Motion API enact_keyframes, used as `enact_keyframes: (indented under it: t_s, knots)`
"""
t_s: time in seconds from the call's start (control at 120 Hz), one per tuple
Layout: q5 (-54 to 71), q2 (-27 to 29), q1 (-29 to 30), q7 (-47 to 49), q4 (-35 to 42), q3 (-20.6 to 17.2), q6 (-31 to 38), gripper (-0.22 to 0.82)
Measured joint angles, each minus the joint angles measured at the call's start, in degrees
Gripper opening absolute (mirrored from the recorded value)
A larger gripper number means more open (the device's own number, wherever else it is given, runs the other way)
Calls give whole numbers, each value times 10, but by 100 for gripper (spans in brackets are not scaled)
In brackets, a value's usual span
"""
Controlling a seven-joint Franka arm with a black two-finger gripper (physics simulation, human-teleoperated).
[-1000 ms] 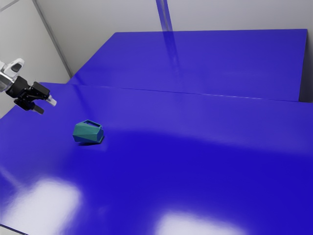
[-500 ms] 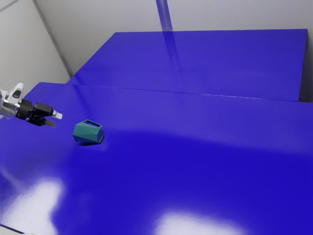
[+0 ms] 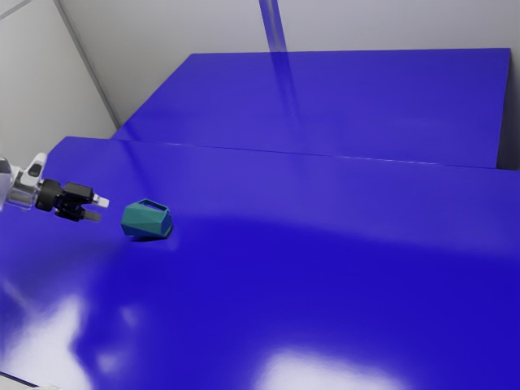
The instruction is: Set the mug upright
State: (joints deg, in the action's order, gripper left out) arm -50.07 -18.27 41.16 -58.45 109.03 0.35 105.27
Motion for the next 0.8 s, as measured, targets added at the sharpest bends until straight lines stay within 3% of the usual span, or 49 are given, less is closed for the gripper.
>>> enact_keyframes:
  t_s: [0.458, 0.8]
  knots:
    - [-1, -83, -2, 11, -94, -1, -54, 58]
    - [-7, -112, -2, -8, -100, -5, -106, 58]
